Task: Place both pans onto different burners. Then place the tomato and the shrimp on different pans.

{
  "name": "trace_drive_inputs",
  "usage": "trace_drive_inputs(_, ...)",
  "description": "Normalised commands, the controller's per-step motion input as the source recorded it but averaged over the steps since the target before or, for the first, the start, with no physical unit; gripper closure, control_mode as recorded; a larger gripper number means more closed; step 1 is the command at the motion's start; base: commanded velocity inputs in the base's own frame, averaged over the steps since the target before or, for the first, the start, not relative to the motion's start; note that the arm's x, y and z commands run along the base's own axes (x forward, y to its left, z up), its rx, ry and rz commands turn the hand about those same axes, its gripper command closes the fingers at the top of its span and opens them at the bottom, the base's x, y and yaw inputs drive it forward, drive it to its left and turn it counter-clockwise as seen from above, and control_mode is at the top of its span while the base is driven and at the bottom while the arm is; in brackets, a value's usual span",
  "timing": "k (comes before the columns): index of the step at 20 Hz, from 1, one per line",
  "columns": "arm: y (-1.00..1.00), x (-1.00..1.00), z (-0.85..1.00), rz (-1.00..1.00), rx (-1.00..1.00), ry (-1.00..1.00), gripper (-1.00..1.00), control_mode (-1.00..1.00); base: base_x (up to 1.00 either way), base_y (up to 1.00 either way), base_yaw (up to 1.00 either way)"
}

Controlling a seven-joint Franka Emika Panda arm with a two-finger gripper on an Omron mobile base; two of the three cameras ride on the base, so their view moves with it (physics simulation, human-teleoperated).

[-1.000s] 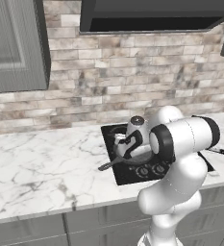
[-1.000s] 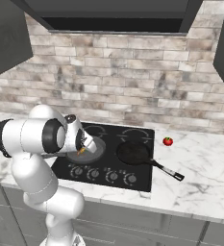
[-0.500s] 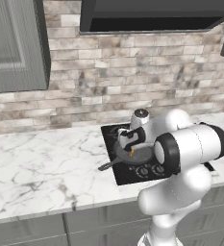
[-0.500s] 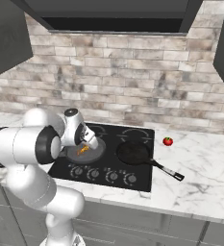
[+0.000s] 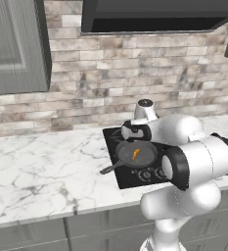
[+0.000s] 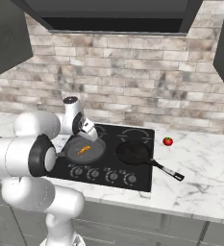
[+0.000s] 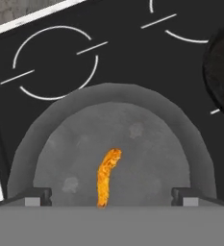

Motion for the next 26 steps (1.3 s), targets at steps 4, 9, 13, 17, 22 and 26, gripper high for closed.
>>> trace_drive_inputs(4, -0.07, -0.12, 0.42, 0.0, 0.0, 0.05, -1.0, -1.0, 0.0, 0.0, 0.0)
trace_drive_inputs(9, -0.15, -0.04, 0.36, 0.0, 0.0, 0.02, -1.0, -1.0, 0.0, 0.0, 0.0)
trace_drive_inputs(13, -0.27, -0.02, 0.36, 0.0, 0.0, 0.01, -1.0, -1.0, 0.0, 0.0, 0.0)
trace_drive_inputs(17, -0.23, -0.05, 0.32, 0.0, 0.0, 0.0, -1.0, -1.0, 0.0, 0.0, 0.0)
trace_drive_inputs(22, -0.17, -0.1, 0.27, 0.02, 0.0, 0.0, -1.0, -1.0, 0.0, 0.0, 0.0)
trace_drive_inputs(26, -0.15, -0.25, 0.09, 0.05, 0.0, -0.01, -1.0, -1.0, 0.0, 0.0, 0.0)
